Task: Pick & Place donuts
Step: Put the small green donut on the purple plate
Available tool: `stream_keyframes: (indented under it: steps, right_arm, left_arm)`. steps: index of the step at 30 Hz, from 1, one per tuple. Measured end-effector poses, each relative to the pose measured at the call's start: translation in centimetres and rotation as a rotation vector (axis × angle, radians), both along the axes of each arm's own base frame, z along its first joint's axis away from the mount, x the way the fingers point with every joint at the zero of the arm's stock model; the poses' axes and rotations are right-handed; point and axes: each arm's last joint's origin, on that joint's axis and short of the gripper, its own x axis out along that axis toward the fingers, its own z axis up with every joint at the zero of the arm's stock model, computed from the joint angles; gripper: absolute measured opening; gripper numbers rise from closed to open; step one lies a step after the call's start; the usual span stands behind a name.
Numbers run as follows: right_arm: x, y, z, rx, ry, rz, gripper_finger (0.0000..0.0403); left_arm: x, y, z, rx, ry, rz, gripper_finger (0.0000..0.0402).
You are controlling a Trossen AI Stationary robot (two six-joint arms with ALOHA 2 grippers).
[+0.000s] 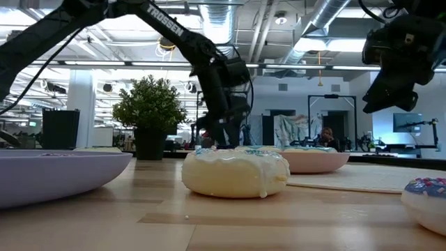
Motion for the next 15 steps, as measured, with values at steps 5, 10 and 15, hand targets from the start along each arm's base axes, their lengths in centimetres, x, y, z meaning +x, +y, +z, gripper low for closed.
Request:
stream_keyframes:
  steps: [5, 10, 15]
  right_arm:
    - [0.4, 0.1, 0.5, 0.013, -0.063, 0.0, 0.0131]
    - [0.5, 0.1, 0.5, 0.014, -0.073, 0.001, 0.0131]
    - [0.5, 0.1, 0.5, 0.013, -0.071, 0.001, 0.0131]
  left_arm:
    - [-0.1, -2.1, 4.1, 0.015, -0.086, -0.001, 0.0195]
    - [-0.9, -5.7, 9.7, 0.102, -0.177, -0.021, 0.0103]
    - [-2.7, -10.0, 14.3, 0.158, -0.256, -0.069, 0.001]
